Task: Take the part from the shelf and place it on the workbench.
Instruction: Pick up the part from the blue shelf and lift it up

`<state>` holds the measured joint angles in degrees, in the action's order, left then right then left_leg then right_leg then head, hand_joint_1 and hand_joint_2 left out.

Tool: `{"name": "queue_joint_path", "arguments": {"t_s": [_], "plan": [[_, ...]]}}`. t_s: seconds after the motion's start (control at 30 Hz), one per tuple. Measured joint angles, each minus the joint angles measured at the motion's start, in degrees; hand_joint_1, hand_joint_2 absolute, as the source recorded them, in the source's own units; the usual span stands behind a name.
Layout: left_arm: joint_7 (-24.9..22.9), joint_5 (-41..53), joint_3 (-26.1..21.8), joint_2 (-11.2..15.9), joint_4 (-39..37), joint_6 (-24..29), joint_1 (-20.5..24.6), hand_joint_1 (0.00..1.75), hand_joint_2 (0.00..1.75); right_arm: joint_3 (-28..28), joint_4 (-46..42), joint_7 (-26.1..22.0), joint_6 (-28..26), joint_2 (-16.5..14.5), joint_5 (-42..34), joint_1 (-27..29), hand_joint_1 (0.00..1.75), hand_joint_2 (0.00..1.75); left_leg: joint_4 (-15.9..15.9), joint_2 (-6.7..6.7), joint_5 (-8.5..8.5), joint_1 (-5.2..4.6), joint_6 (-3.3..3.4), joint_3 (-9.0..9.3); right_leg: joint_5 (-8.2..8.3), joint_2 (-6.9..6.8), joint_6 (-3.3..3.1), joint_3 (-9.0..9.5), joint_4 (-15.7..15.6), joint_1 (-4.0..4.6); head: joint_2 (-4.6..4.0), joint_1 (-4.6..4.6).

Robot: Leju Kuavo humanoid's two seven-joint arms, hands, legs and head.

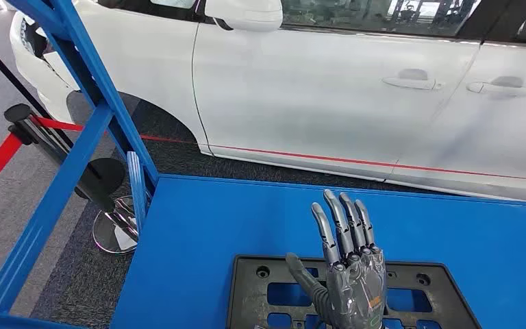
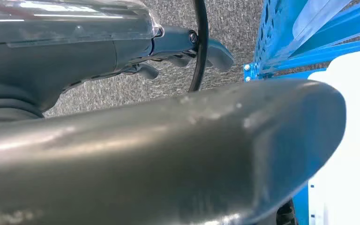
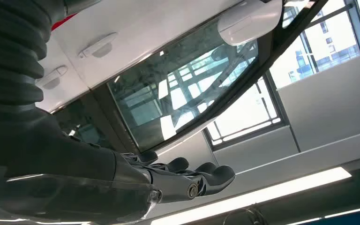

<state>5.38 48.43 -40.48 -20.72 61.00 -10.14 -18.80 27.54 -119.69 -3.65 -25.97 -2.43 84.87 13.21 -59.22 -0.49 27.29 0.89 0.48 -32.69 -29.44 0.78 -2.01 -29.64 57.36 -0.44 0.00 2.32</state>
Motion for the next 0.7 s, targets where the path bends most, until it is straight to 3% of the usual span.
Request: {"name": "queue_joint_path", "arguments": {"t_s": [0.1,0.23,0.3,0.43,0.5,0.57,0.6,0.63,0.67,0.7], "plan": [[-0.04,-0.03,-0.02,0.00,0.00,0.02,0.04,0.00,0.00,0.00,0.01,-0.08,0.09,0.00,-0.03,0.00,0.00,1.75,-0.01,0.00,0.07,-0.11,0.12,0.04,-0.05,-0.02,0.35,0.02,-0.08,-0.10,0.00,0.01],[-0.81,-3.88,-0.38,0.01,-0.33,-0.40,0.28,0.00,0.00,0.08,0.02,-0.46,0.47,0.01,-0.28,-0.06,0.00,1.75,-0.04,0.01,0.13,-0.32,0.25,0.08,-0.10,-0.04,2.03,0.07,-0.18,-0.42,0.00,0.02],[-1.55,-8.45,-0.74,0.01,-1.06,-1.09,0.65,0.00,0.00,0.18,0.03,-0.67,0.51,0.02,-0.43,-0.15,0.00,1.75,-0.09,0.02,0.16,-0.37,0.29,0.09,-0.08,-0.04,2.40,0.09,-0.25,-0.45,0.00,0.03],[-2.28,-12.34,-0.93,-0.02,-2.33,-1.72,0.97,0.00,0.00,0.50,0.09,-0.97,0.03,0.08,-0.80,-0.40,0.00,1.75,1.51,0.26,-0.97,-0.22,1.85,0.98,0.15,-0.06,4.12,0.67,-1.06,-0.67,0.00,-0.01],[-2.43,-10.70,-0.94,-0.04,-2.60,-1.85,1.07,0.00,0.00,0.69,0.16,-0.90,-0.02,0.22,-0.91,-0.56,0.00,1.75,3.21,0.57,-2.01,0.18,2.36,1.52,-2.56,-0.24,4.09,-0.57,2.00,-0.59,0.00,-0.27],[-2.62,-8.65,-1.00,-0.04,-2.81,-1.98,1.13,0.00,0.00,0.82,0.33,-0.82,-0.02,0.36,-0.95,-0.69,0.00,1.75,3.51,0.76,-2.37,0.13,2.40,1.30,-6.58,-0.33,4.07,-3.58,8.91,-0.81,0.00,-0.42],[-2.67,-7.88,-1.08,-0.04,-2.93,-2.11,1.16,0.00,0.00,0.84,0.44,-0.81,-0.02,0.39,-0.97,-0.72,0.00,1.75,3.45,0.82,-2.46,0.16,2.23,1.08,-7.73,-0.36,4.20,-4.84,11.93,-1.01,0.00,-0.45],[-2.66,-7.35,-1.16,-0.04,-3.07,-2.24,1.21,0.00,0.00,0.86,0.56,-0.81,-0.02,0.41,-0.98,-0.77,0.00,1.75,3.32,0.86,-2.55,0.26,2.02,0.85,-7.71,-0.40,4.40,-5.26,13.22,-1.28,0.00,-0.43],[-2.63,-6.90,-1.27,-0.04,-3.21,-2.36,1.29,0.00,0.00,0.87,0.68,-0.81,-0.03,0.42,-0.99,-0.82,0.00,1.75,3.07,0.88,-2.60,0.46,1.69,0.58,-6.53,-0.48,4.67,-4.60,12.31,-1.60,0.00,-0.43],[-2.55,-6.55,-1.39,-0.04,-3.35,-2.48,1.37,0.00,0.00,0.90,0.79,-0.81,-0.03,0.42,-0.99,-0.89,0.00,1.75,2.66,0.86,-2.59,0.74,1.25,0.25,-4.64,-0.59,5.04,-2.85,9.30,-1.97,0.00,-0.45]]}}
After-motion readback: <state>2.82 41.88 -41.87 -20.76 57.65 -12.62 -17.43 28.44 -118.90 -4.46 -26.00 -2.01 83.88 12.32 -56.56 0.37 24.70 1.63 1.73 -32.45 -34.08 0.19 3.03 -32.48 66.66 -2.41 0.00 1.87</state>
